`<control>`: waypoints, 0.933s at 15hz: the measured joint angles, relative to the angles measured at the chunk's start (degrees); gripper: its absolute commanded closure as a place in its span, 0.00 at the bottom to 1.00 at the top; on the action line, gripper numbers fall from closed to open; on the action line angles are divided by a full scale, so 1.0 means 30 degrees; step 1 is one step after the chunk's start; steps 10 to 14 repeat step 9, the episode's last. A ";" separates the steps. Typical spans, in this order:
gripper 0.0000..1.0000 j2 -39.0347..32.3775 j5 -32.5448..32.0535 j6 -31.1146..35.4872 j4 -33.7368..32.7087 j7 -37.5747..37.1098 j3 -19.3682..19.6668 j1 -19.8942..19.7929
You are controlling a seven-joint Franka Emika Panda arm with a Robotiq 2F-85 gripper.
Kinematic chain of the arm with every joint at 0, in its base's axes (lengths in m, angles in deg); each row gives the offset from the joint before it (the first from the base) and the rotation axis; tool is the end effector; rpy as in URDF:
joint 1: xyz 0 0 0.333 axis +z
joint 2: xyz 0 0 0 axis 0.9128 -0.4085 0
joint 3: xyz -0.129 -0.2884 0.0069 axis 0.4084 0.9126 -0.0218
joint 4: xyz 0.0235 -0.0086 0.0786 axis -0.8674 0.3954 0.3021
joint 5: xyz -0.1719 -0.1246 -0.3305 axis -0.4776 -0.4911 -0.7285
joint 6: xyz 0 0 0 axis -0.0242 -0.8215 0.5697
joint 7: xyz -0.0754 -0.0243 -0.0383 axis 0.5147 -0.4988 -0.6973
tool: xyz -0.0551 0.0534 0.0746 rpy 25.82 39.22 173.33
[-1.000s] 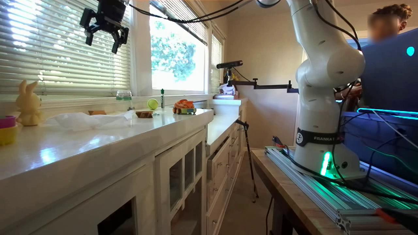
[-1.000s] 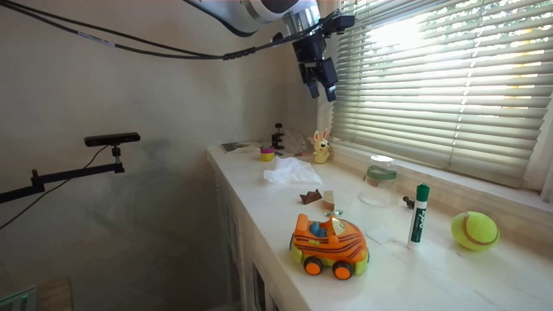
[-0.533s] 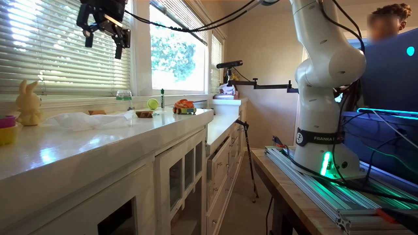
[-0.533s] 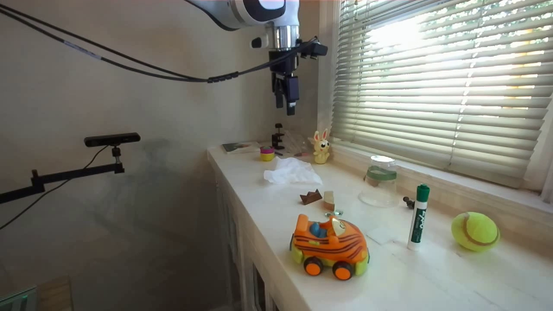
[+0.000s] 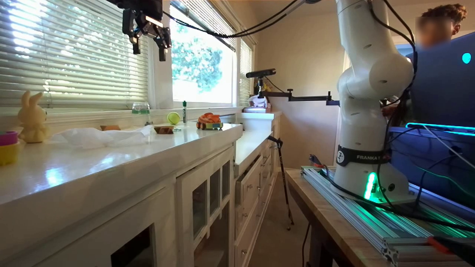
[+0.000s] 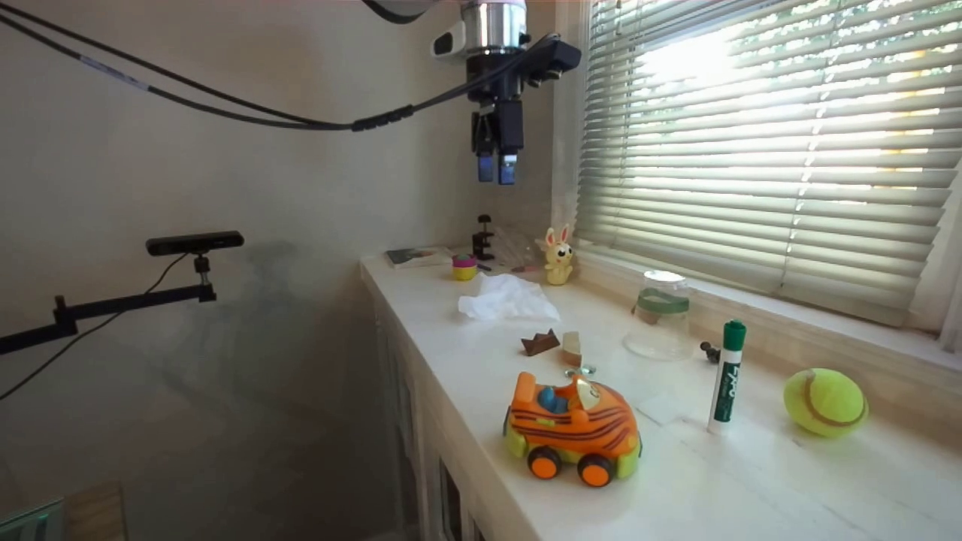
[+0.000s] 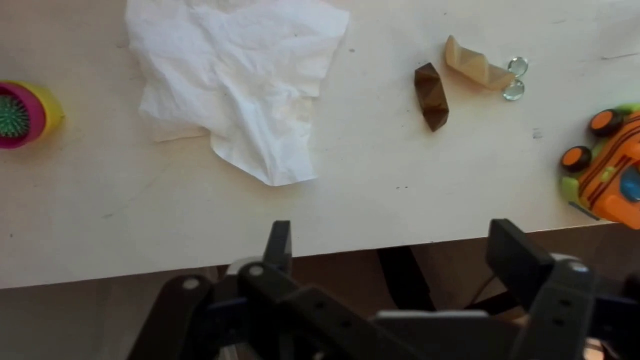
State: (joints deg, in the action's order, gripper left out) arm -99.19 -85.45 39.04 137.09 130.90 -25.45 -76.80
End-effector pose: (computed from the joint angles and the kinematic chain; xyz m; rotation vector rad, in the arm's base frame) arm 0.6193 -0.0451 0.5655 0.7325 3.0092 -0.0301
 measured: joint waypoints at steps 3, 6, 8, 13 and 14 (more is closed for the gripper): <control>0.00 -0.0387 -0.0191 0.1309 0.0243 0.0004 -0.2684 -0.1495; 0.00 -0.1089 -0.0379 0.2064 0.0281 0.0004 -0.4672 -0.2757; 0.00 -0.1235 -0.0398 0.2168 0.0278 0.0007 -0.4803 -0.2959; 0.00 -0.1235 -0.0399 0.2171 0.0276 0.0010 -0.4818 -0.3011; 0.00 -0.1235 -0.0399 0.2171 0.0276 0.0010 -0.4818 -0.3011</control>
